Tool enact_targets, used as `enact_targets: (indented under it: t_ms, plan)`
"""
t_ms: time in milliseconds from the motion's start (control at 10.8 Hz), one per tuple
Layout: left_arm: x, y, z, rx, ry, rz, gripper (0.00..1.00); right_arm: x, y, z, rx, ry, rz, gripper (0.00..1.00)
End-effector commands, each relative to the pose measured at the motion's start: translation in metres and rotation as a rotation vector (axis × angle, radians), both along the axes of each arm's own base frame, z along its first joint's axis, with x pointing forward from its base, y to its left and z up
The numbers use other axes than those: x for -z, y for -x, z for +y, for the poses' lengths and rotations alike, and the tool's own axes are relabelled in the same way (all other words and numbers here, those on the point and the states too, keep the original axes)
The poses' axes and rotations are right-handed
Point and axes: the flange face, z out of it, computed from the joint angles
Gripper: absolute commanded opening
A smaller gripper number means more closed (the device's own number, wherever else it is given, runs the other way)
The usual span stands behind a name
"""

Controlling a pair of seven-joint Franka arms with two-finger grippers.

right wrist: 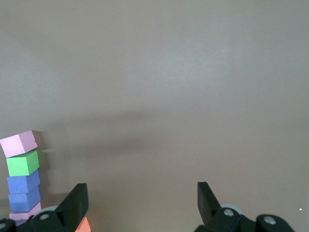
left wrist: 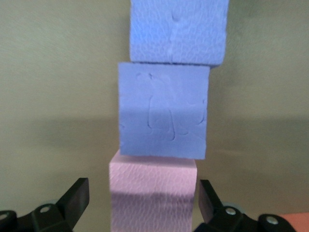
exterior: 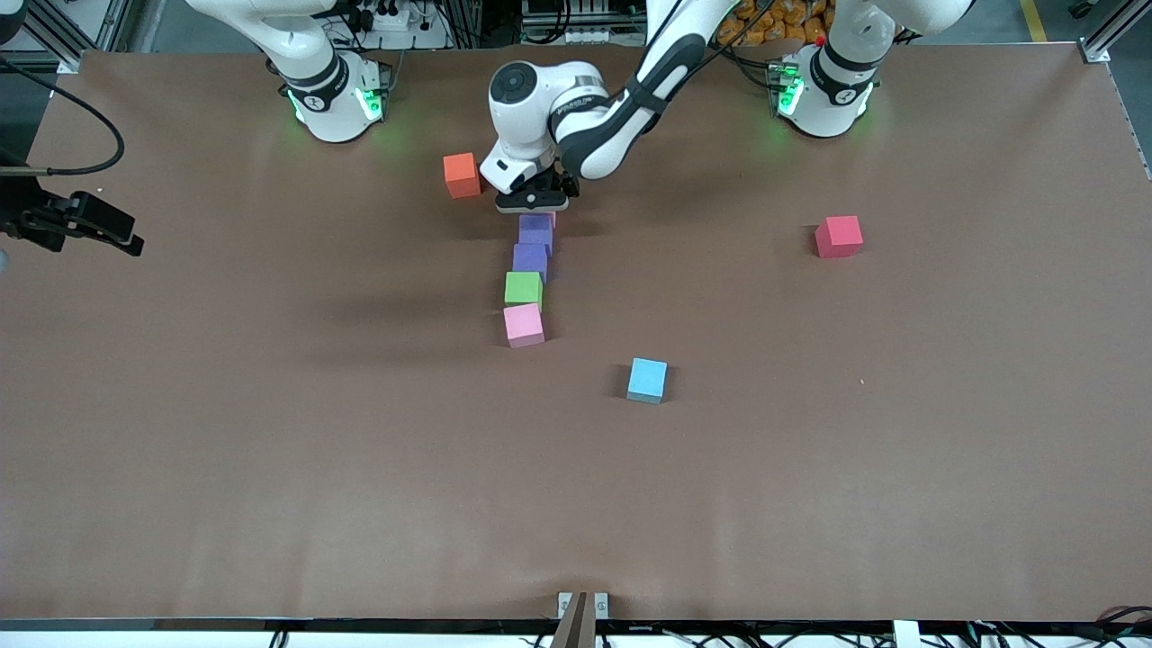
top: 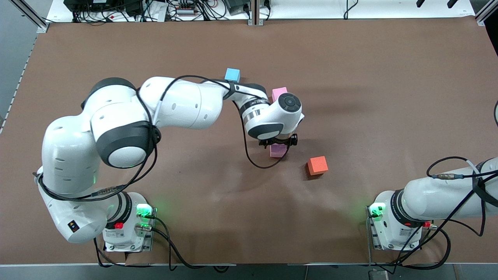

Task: Arrange blocks into number 1
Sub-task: 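Open the left gripper to release the pink block at the line's end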

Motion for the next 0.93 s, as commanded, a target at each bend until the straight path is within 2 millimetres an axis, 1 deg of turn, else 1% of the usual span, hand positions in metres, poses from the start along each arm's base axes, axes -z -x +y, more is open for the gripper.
enact_targets:
  t_ms: [0,93,278,370,463,555,648,740,833]
  plan:
    - [-0.055,-0.005,0.005,-0.045,-0.015,-0.052,1.0,0.0,-0.001,-0.004,-0.007,0.013,-0.002,1.0]
    - [-0.072,-0.012,0.004,-0.063,-0.019,-0.059,1.0,0.003,-0.002,-0.006,-0.004,0.012,0.004,1.0]
    - [-0.114,-0.055,0.019,-0.135,-0.02,-0.08,1.0,0.003,-0.002,-0.004,-0.001,0.011,0.007,1.0]
    - [-0.141,-0.084,0.036,-0.194,0.002,-0.095,1.0,0.002,-0.001,-0.001,-0.001,0.012,0.007,1.0]
    - [-0.167,-0.122,0.063,-0.262,0.025,-0.118,1.0,0.003,-0.002,0.0,-0.002,0.014,0.009,1.0]
    - [-0.183,-0.156,0.09,-0.325,0.037,-0.136,1.0,0.003,-0.002,0.0,-0.004,0.014,0.01,1.0]
    - [-0.195,-0.189,0.119,-0.381,0.044,-0.159,1.0,0.003,-0.002,-0.002,-0.007,0.014,0.01,1.0]
    - [-0.207,-0.224,0.154,-0.441,0.047,-0.177,1.0,0.003,-0.002,-0.003,-0.005,0.014,0.01,1.0]
    - [-0.215,-0.253,0.187,-0.465,0.049,-0.188,1.0,0.003,-0.002,-0.002,-0.005,0.014,0.01,1.0]
